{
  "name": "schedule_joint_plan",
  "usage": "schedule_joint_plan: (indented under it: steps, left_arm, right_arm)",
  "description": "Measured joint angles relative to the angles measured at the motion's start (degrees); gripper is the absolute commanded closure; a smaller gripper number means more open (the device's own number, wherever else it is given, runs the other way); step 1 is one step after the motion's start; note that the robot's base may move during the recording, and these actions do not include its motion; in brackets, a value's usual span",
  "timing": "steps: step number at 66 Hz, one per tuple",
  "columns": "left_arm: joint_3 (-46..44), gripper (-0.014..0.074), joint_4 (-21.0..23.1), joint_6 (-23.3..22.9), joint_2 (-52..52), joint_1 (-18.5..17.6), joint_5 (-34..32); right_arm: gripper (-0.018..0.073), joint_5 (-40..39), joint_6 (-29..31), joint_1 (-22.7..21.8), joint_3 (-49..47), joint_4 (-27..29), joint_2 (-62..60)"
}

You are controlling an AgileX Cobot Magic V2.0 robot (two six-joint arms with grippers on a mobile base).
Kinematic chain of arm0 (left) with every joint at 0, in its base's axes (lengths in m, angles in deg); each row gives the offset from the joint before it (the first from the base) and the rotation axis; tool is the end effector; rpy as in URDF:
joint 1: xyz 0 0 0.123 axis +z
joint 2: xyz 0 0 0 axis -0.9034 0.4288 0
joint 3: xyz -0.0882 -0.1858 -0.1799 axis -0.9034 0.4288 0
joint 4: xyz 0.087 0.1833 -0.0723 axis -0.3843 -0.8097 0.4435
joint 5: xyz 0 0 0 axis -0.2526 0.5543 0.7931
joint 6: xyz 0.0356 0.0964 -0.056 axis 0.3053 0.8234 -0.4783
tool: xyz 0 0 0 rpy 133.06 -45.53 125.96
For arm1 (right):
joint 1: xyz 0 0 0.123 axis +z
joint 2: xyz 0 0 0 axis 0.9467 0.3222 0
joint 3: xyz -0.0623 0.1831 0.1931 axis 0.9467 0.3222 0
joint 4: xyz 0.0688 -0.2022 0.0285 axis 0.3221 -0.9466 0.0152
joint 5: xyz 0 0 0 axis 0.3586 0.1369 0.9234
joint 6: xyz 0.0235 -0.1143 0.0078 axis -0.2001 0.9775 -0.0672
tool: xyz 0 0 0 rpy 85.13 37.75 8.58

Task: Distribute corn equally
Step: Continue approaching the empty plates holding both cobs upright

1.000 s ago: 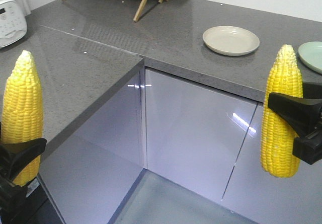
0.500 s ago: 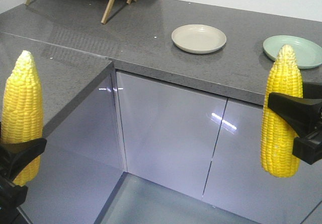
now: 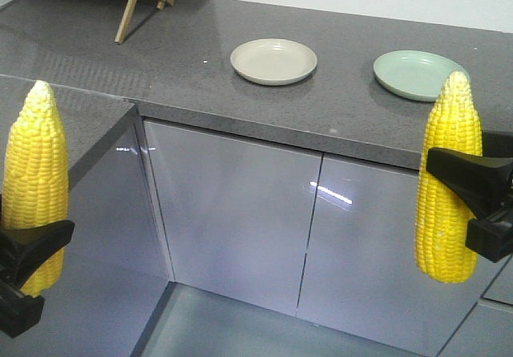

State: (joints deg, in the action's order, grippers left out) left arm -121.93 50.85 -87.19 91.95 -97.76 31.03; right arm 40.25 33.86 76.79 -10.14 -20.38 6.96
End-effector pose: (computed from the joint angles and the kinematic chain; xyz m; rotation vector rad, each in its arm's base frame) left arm 0.1228 -0.0639 0.3120 0.5740 2.0501 -0.1999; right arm 0.1393 0.0598 0.3427 -0.4801 1.8352 0.3647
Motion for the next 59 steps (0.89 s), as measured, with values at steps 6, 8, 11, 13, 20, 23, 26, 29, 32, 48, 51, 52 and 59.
schedule_joint_plan:
  steps: [6, 8, 11, 13, 20, 23, 26, 29, 32, 48, 51, 52, 59]
  left_arm:
    - [0.0, 0.037, 0.0, 0.0, 0.0, 0.0, 0.0]
    - [0.0, 0.037, 0.0, 0.0, 0.0, 0.0, 0.0]
    - [0.0, 0.037, 0.0, 0.0, 0.0, 0.0, 0.0]
    - [0.0, 0.037, 0.0, 0.0, 0.0, 0.0, 0.0]
    - [0.0, 0.037, 0.0, 0.0, 0.0, 0.0, 0.0]
    - [0.0, 0.037, 0.0, 0.0, 0.0, 0.0, 0.0]
    - [0.0, 0.037, 0.0, 0.0, 0.0, 0.0, 0.0]
    - [0.0, 0.037, 0.0, 0.0, 0.0, 0.0, 0.0]
    - [0.0, 0.037, 0.0, 0.0, 0.0, 0.0, 0.0]
    - [0.0, 0.037, 0.0, 0.0, 0.0, 0.0, 0.0]
    - [0.0, 0.037, 0.0, 0.0, 0.0, 0.0, 0.0]
    - [0.0, 0.037, 0.0, 0.0, 0.0, 0.0, 0.0]
    - [0.0, 0.037, 0.0, 0.0, 0.0, 0.0, 0.0]
  right_arm:
    - [0.0365, 0.0, 0.0, 0.0, 0.0, 0.0, 0.0]
    - [0.0365, 0.0, 0.0, 0.0, 0.0, 0.0, 0.0]
    - [0.0365, 0.0, 0.0, 0.0, 0.0, 0.0, 0.0]
    - [0.0365, 0.0, 0.0, 0.0, 0.0, 0.0, 0.0]
    - [0.0365, 0.0, 0.0, 0.0, 0.0, 0.0, 0.0]
    - [0.0365, 0.0, 0.0, 0.0, 0.0, 0.0, 0.0]
    - [0.0365, 0.0, 0.0, 0.0, 0.0, 0.0, 0.0]
    - [0.0365, 0.0, 0.0, 0.0, 0.0, 0.0, 0.0]
    - [0.0365, 0.0, 0.0, 0.0, 0.0, 0.0, 0.0]
    - [0.0365, 0.0, 0.0, 0.0, 0.0, 0.0, 0.0]
    - [0.0365, 0.0, 0.0, 0.0, 0.0, 0.0, 0.0]
    - [0.0365, 0.0, 0.0, 0.0, 0.0, 0.0, 0.0]
    - [0.0365, 0.0, 0.0, 0.0, 0.0, 0.0, 0.0]
